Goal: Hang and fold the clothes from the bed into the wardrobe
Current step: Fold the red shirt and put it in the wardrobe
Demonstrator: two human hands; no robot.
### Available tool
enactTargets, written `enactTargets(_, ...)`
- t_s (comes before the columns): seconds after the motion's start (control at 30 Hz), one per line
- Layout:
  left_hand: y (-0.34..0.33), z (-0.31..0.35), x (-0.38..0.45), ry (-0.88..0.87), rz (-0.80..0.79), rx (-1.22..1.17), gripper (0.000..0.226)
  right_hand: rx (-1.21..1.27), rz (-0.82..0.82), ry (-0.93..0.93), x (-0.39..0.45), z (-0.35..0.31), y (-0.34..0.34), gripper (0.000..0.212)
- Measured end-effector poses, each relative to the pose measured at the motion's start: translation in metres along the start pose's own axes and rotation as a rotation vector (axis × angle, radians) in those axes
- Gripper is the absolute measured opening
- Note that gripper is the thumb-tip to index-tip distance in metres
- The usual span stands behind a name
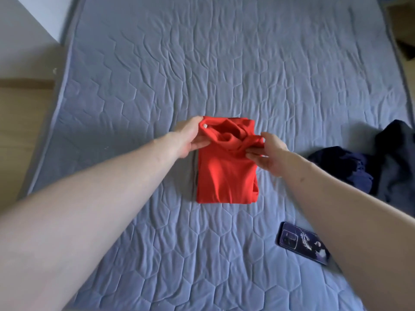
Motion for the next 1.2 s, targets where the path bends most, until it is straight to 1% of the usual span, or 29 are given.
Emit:
enactTargets(0.07,-0.004,0.011,0.013,-0.024,-0.023,0.03,0.024,0.04,0.004,0.051,0.016,-0.009,-0.004,0.022)
enactTargets(0.13,-0.003,0.009,0.026,-0.024,0.001,0.143,0.022,0.003,0.027,0.116,0.029,-0.008,-0.003,0.019)
enactTargets(0.17,0.0,0.001,0.032,-0.029,0.044,0.239,0.021,-0.104,0.059,0.167,0.035,-0.002,0.001,0.029)
enactTargets(0.23,0.01,-0.022,0.046,-0.056,0.195,0.528,0.022,-0.476,0.144,0.265,0.04,0.015,0.015,0.058)
enactTargets(0.27,0.016,-0.036,0.048,-0.062,0.272,0.667,0.034,-0.617,0.152,0.276,0.039,0.028,0.018,0.069)
enactTargets(0.3,0.02,-0.054,0.048,-0.042,0.313,0.736,0.053,-0.671,0.126,0.25,0.037,0.047,0.02,0.08)
enactTargets(0.33,0.024,-0.074,0.048,0.0,0.318,0.741,0.07,-0.66,0.082,0.205,0.035,0.068,0.02,0.093)
enactTargets(0.37,0.028,-0.093,0.05,0.045,0.308,0.727,0.082,-0.627,0.036,0.15,0.032,0.089,0.018,0.104)
enactTargets(0.4,0.03,-0.113,0.052,0.089,0.288,0.723,0.089,-0.595,-0.001,0.104,0.029,0.107,0.016,0.11)
enactTargets(0.43,0.031,-0.131,0.055,0.137,0.266,0.717,0.093,-0.567,-0.022,0.081,0.027,0.121,0.014,0.11)
enactTargets(0.47,0.031,-0.146,0.058,0.178,0.235,0.698,0.092,-0.543,-0.027,0.079,0.027,0.131,0.013,0.106)
enactTargets(0.5,0.031,-0.161,0.061,0.199,0.207,0.67,0.086,-0.516,-0.016,0.088,0.028,0.14,0.013,0.1)
enactTargets(0.57,0.03,-0.175,0.062,0.18,0.18,0.655,0.072,-0.449,0.03,0.093,0.03,0.149,0.015,0.089)
enactTargets(0.7,0.029,-0.189,0.062,0.177,0.159,0.736,0.06,-0.317,0.009,0.023,0.031,0.169,0.015,0.039)
enactTargets(0.8,0.032,-0.196,0.053,0.159,0.203,0.725,0.045,-0.104,0.033,-0.077,0.018,0.184,0.017,0.02)
enactTargets(0.87,0.035,-0.206,0.04,0.151,0.226,0.725,0.037,-0.046,0.052,-0.133,0.003,0.196,0.023,0.015)
enactTargets(0.93,0.041,-0.223,0.021,0.173,0.209,0.776,0.036,-0.075,0.026,-0.191,-0.018,0.211,0.03,0.016)
enactTargets(1.07,0.064,-0.277,-0.022,0.293,0.159,0.827,0.034,-0.171,-0.032,-0.319,-0.073,0.255,0.047,0.023)
enactTargets(1.2,0.076,-0.33,-0.057,0.383,0.145,0.826,0.03,-0.167,-0.036,-0.392,-0.125,0.295,0.062,0.027)
Point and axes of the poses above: each hand's wrist, its own x-axis towards the middle knuckle, its own y-axis out of the back of the hand, z = x × y, the point moved 7 cm from there along x, towards the middle knuckle, and after that the axes turned 12 degrees about y, right-handed, at the moved point
